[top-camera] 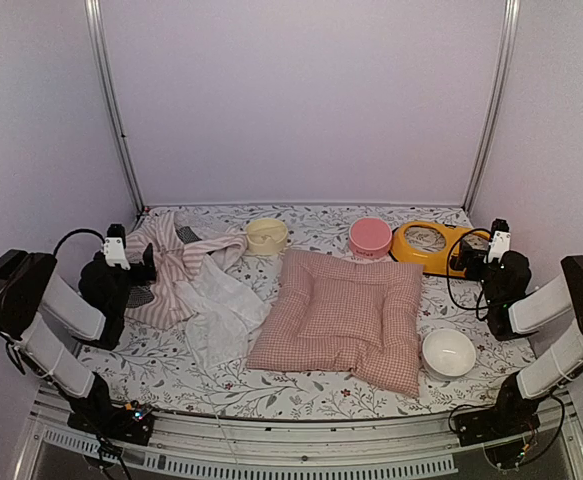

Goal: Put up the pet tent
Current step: Pick up the tent pole from the tent.

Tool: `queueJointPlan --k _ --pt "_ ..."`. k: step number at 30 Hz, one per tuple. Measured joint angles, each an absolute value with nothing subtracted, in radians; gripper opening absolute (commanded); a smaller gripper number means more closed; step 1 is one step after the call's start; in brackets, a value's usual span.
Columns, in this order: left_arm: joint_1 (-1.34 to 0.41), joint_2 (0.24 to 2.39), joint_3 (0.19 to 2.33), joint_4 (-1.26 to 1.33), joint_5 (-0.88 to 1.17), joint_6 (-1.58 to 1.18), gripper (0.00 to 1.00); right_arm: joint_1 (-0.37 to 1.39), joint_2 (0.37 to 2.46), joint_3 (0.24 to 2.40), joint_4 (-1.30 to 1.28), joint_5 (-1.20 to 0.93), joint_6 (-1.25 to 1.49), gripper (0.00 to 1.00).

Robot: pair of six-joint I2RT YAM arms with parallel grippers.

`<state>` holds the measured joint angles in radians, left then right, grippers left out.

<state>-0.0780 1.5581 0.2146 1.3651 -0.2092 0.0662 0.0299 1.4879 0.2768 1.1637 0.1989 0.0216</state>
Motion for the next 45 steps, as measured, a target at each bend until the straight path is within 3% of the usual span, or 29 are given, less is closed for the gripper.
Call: queueJointPlan --k 14,17,21,27,32,39,45 --pt "-0.087 1.533 0.216 1.335 -0.231 0.069 0.99 0.03 1.468 0.286 1.11 0.207 0.022 0.99" --pt "-0.133 1.412 0.274 1.142 -0.281 0.082 0.99 0.033 1.386 0.336 0.966 0.207 0.035 0.99" --pt "-0.209 1.24 0.518 0.785 -0.239 0.017 0.99 0.062 1.259 0.474 0.781 0.163 0.123 0.99" --pt "-0.347 1.078 0.734 0.416 -0.146 -0.103 0.99 0.395 1.223 0.656 0.55 0.229 0.134 0.99" --pt "-0.393 0.997 0.728 0.156 -0.171 -0.242 0.99 0.614 1.214 0.724 0.376 0.264 0.137 0.99" --pt "-0.364 0.787 0.606 -0.091 -0.252 -0.42 0.99 0.592 1.227 0.739 0.2 0.307 0.267 0.99" --pt "-0.363 0.76 0.656 -0.204 -0.174 -0.463 0.99 0.582 1.266 0.813 0.08 0.179 0.381 0.99"
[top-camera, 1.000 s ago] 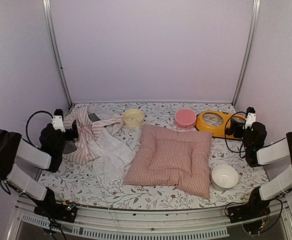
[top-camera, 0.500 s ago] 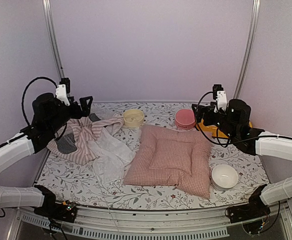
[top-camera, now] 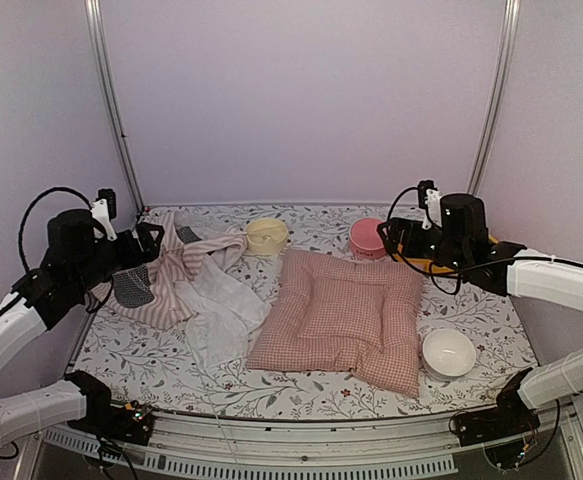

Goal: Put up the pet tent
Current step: Pick up the tent pole from the tent.

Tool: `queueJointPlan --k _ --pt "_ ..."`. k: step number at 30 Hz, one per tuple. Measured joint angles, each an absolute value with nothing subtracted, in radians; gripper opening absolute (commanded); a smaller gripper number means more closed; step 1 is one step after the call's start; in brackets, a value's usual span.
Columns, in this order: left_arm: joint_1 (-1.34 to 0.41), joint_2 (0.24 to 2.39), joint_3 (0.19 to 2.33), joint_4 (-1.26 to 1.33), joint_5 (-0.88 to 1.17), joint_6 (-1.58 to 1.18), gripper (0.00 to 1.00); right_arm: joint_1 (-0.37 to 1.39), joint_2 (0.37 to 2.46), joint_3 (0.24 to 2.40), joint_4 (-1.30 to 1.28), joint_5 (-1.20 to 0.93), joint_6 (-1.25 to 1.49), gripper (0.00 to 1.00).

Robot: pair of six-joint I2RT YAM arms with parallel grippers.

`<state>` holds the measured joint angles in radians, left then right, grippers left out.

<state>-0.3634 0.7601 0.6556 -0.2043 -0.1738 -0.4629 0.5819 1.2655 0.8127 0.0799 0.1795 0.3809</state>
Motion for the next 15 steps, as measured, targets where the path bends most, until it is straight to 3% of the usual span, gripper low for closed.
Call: queueJointPlan --k 15 --pt "-0.321 0.896 0.868 -0.348 -0.074 -0.532 0.93 0.957 1.358 0.951 -0.168 -0.003 0.498 1.0"
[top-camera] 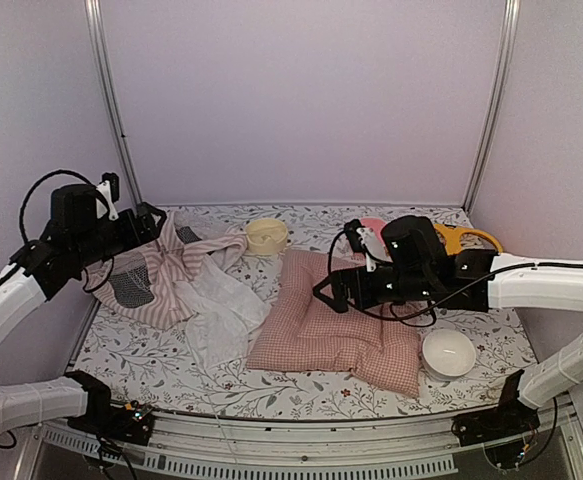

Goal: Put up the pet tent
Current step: Pick up the tent pole from the tent.

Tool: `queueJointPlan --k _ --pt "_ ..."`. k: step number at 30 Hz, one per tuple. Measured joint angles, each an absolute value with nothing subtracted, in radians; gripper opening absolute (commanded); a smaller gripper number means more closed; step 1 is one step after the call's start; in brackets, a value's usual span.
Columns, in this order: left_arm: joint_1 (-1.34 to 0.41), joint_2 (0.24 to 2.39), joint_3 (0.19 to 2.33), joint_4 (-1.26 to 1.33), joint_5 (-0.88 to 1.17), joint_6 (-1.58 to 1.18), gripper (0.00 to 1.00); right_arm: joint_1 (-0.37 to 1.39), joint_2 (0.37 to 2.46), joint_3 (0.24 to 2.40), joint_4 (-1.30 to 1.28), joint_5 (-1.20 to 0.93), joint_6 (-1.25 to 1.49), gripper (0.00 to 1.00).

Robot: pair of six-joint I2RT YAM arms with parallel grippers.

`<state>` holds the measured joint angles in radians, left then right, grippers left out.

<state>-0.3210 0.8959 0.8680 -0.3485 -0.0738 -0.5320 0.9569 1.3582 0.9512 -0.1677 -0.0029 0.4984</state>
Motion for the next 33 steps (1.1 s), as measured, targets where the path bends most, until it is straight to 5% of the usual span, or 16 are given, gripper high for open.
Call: queueJointPlan --k 16,33 --pt "-0.316 0.91 0.691 -0.395 -0.119 -0.757 0.67 1.155 1.371 0.829 -0.115 -0.159 0.495 0.96" --pt "-0.358 0.855 0.546 -0.426 -0.123 -0.921 0.71 1.233 1.555 0.873 -0.033 -0.273 0.494 0.85"
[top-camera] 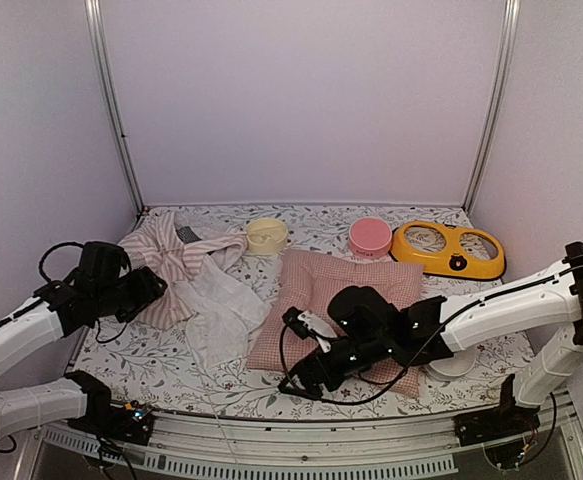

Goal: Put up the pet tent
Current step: Pick up the tent pole from the tent.

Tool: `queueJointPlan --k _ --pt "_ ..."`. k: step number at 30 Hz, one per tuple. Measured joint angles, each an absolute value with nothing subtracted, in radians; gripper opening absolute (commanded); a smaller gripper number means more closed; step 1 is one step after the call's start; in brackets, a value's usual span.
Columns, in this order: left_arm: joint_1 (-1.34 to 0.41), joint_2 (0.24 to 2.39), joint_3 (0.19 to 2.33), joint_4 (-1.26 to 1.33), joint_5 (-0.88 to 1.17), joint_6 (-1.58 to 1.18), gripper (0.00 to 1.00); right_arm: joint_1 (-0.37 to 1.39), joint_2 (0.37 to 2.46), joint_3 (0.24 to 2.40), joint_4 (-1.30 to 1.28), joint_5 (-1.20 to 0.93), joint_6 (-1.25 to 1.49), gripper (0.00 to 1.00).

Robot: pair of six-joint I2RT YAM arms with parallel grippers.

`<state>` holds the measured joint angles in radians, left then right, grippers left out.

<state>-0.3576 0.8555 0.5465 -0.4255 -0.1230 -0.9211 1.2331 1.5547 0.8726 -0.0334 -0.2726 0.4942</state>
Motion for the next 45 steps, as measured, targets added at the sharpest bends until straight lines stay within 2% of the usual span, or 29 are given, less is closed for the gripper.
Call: queueJointPlan --k 8,13,21,24,29,32,42,45 --pt "-0.487 0.688 0.445 -0.433 -0.057 -0.967 0.67 1.378 1.756 1.028 0.0 -0.271 0.561 0.79" --pt "-0.652 0.612 0.35 -0.435 -0.046 -1.077 0.63 1.393 1.784 1.056 0.0 -0.248 0.584 0.8" --pt "-0.962 0.727 0.315 -0.371 -0.096 -1.267 0.57 1.333 1.784 1.058 -0.023 -0.238 0.569 0.79" --pt "-1.007 0.798 0.315 -0.348 -0.121 -1.318 0.46 1.315 1.784 1.058 -0.032 -0.238 0.556 0.8" --pt "-1.02 0.868 0.315 -0.289 -0.147 -1.369 0.13 1.308 1.784 1.058 -0.039 -0.247 0.537 0.8" --pt "-1.021 0.906 0.328 -0.257 -0.159 -1.381 0.0 1.308 1.784 1.058 -0.041 -0.253 0.53 0.79" --pt "-1.021 1.021 0.424 -0.145 -0.23 -1.381 0.0 1.308 1.714 1.026 -0.051 -0.323 0.511 0.8" --pt "-1.02 1.046 0.443 -0.109 -0.249 -1.381 0.0 1.308 1.678 0.997 -0.052 -0.373 0.51 0.78"
